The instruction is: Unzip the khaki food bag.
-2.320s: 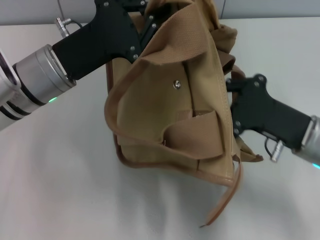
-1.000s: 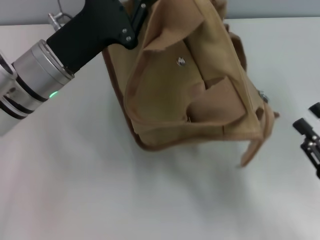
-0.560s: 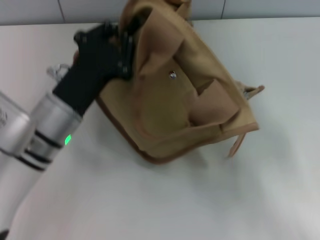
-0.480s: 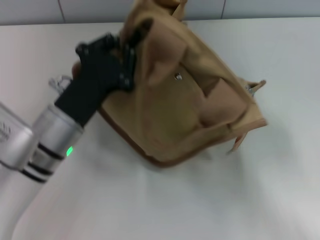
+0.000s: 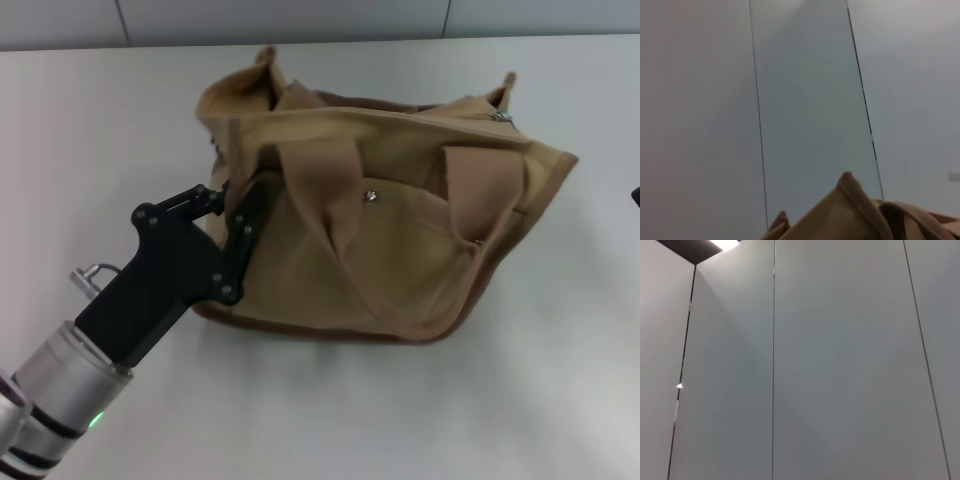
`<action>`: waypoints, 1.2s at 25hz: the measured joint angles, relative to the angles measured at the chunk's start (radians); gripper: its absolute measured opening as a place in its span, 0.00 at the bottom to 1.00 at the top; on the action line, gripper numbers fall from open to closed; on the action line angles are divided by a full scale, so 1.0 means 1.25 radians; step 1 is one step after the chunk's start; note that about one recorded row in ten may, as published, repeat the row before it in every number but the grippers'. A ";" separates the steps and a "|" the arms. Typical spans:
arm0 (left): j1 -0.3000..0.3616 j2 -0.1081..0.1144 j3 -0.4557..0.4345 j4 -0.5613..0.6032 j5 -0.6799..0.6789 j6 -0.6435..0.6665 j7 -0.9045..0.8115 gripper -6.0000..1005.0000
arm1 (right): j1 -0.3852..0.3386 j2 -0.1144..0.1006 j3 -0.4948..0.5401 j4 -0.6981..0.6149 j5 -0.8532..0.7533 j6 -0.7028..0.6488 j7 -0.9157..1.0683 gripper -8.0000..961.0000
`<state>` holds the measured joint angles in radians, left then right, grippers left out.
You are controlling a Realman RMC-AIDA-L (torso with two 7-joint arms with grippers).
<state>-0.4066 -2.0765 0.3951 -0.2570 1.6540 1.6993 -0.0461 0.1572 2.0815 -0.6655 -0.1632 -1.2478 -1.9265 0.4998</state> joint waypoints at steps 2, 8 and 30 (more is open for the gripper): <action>0.006 0.001 0.001 0.007 0.009 0.000 -0.016 0.08 | 0.002 0.000 0.000 -0.001 0.000 0.000 0.006 0.80; 0.020 0.004 0.003 0.074 0.083 0.017 -0.137 0.28 | 0.013 -0.002 0.000 -0.002 -0.001 0.002 0.016 0.81; 0.132 0.012 -0.059 0.393 0.107 0.214 -0.365 0.80 | 0.023 -0.002 -0.001 -0.109 -0.043 -0.003 0.176 0.85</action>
<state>-0.2421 -2.0615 0.3218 0.2340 1.7883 1.9665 -0.5028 0.1861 2.0785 -0.6664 -0.2997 -1.3020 -1.9303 0.7193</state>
